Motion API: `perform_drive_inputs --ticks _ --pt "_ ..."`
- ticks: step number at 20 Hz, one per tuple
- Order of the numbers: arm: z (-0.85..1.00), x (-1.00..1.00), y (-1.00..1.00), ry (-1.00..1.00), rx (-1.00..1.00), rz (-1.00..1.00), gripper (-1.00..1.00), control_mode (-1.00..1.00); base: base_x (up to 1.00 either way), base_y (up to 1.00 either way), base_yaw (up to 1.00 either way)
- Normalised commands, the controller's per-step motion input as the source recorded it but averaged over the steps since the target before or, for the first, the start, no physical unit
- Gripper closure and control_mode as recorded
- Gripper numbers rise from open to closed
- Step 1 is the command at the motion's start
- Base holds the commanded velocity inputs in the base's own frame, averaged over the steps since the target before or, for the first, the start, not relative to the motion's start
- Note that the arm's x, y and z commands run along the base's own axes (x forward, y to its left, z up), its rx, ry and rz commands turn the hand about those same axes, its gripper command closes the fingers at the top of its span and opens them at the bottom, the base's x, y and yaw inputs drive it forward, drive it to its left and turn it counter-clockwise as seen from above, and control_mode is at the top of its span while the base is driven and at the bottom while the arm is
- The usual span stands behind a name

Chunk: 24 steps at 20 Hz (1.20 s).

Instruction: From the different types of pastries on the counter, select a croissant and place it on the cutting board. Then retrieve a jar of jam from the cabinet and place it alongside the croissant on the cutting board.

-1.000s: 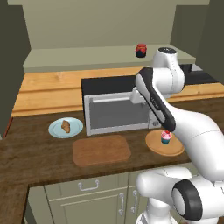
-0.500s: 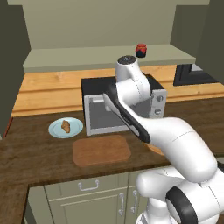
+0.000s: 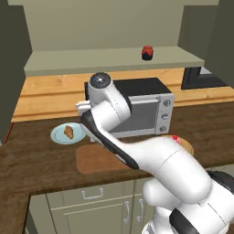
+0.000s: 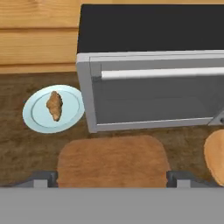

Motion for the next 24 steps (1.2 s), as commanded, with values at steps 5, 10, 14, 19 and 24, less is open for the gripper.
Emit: perform_drive_inputs --ticks 5,10,14,19,24 --pt "-0.23 0.0 1.0 -0.25 0.5 -0.02 -1.0 -1.0 0.0 0.0 0.0" --pt "-0.11 0.09 0.32 -0.03 0.16 0.0 -1.0 -1.0 0.0 0.0 0.0" --pt "-0.26 0.52 0.25 0.41 -0.09 0.02 -1.0 -1.0 0.0 0.0 0.0" --pt "-0.05 0.52 0.33 0.41 -0.04 0.04 -1.0 -1.0 0.0 0.0 0.0" --pt "-0.03 0.07 0.32 -0.02 -0.07 0.04 -1.0 -1.0 0.0 0.0 0.0"
